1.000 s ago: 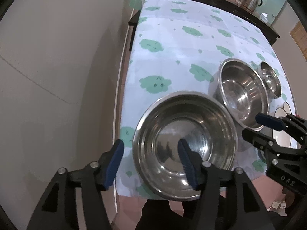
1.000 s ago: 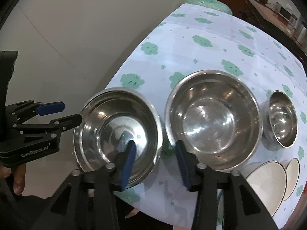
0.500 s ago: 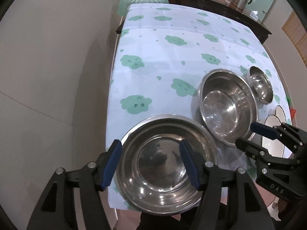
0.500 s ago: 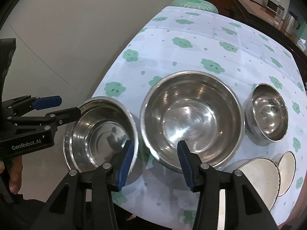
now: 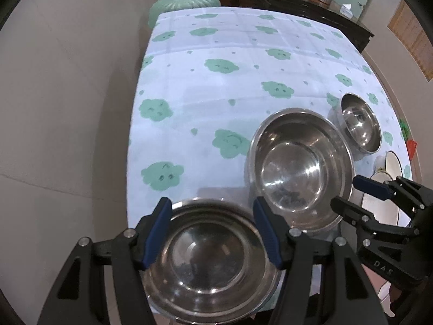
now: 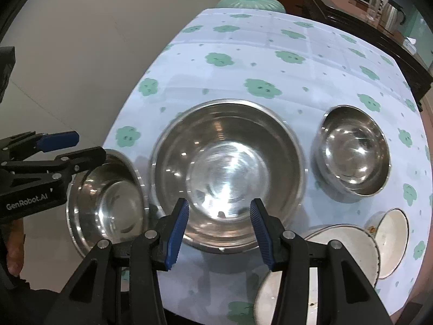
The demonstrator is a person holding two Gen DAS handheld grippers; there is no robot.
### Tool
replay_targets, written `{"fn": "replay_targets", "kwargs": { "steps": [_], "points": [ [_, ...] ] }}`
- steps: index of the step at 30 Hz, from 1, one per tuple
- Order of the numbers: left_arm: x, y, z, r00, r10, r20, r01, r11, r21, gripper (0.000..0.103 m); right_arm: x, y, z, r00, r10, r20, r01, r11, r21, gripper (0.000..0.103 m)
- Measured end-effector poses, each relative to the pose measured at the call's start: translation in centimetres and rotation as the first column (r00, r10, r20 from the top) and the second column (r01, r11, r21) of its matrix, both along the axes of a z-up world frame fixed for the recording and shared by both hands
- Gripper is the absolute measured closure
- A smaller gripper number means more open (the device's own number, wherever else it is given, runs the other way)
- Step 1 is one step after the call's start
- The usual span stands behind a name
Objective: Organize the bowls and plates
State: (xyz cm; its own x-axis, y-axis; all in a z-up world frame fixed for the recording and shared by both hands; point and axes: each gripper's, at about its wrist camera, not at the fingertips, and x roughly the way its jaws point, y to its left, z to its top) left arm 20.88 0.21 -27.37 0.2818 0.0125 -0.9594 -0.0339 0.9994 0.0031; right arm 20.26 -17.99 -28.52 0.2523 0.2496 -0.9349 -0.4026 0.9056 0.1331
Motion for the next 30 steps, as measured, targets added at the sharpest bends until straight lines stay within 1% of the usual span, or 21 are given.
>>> {"fn": "replay_targets", "kwargs": {
  "steps": [11, 15, 21, 26, 28, 30],
  "points": [
    [2.6, -3.0, -1.3, 0.998, -0.053, -0.025, 0.053, 0.998, 0.022, 0.040, 1.8, -2.3, -1.0, 0.999, -0.045, -0.011, 0.045, 0.999, -0.028, 0.053],
    [3.3, -3.6, -2.1, 0.997, -0.057, -0.048, 0.059, 0.998, 0.026, 0.040, 2.4, -3.1, -1.6, 0.998, -0.062, -0.010, 0.061, 0.996, -0.063, 0.053],
    [4.1, -4.3, -3.1, 0.996, -0.069, -0.065, 0.072, 0.997, 0.039, 0.040, 3.0, -4.0, -2.4, 0.996, -0.080, -0.027, 0.078, 0.995, -0.059, 0.053],
    [4.6, -4.5, -3.9, 0.994, -0.074, -0.081, 0.077, 0.996, 0.039, 0.040, 3.5, -4.4, -3.1, 0.995, -0.094, -0.045, 0.091, 0.994, -0.066, 0.060],
    [4.7, -4.6, -4.3, 0.993, -0.076, -0.093, 0.079, 0.996, 0.033, 0.042, 3.7, -4.5, -3.4, 0.994, -0.095, -0.052, 0.091, 0.993, -0.068, 0.064],
    [4.7, -4.7, -4.5, 0.992, -0.079, -0.094, 0.082, 0.996, 0.030, 0.045, 3.7, -4.6, -3.5, 0.994, -0.096, -0.055, 0.092, 0.993, -0.067, 0.065]
  ]
}}
